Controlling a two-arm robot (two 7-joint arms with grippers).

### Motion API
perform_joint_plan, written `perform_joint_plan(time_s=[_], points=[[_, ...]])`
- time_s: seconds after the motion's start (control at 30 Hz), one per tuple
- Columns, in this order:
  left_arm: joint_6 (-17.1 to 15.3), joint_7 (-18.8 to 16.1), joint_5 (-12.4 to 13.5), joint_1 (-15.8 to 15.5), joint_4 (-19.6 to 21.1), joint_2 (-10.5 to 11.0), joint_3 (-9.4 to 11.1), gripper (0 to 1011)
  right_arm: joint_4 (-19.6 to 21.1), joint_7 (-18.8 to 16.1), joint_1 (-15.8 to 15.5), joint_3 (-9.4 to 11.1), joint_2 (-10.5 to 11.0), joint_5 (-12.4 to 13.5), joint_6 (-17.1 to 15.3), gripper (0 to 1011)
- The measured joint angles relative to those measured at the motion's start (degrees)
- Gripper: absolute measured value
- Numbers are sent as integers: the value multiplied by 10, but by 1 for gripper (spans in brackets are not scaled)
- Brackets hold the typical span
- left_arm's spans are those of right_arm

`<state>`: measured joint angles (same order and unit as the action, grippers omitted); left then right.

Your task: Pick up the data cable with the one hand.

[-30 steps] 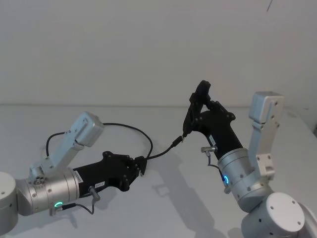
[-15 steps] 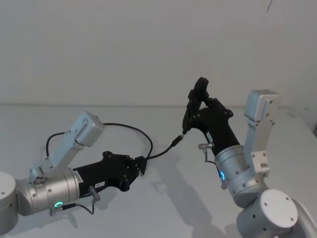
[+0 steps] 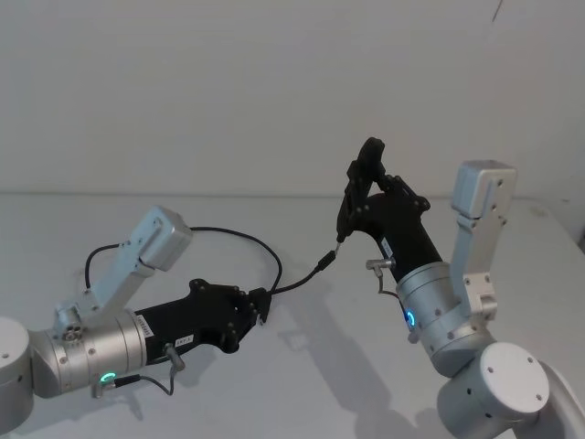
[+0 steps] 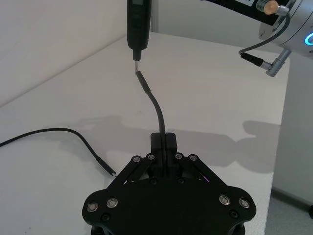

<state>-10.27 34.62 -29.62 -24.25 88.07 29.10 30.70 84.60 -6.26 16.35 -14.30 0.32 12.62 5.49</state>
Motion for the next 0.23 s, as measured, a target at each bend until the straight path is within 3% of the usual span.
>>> perform_joint_plan(time_s=[0.23], points=[[0,0,0,0,0,0,0,41,8,-9,-4,4,1,5,-9,279]])
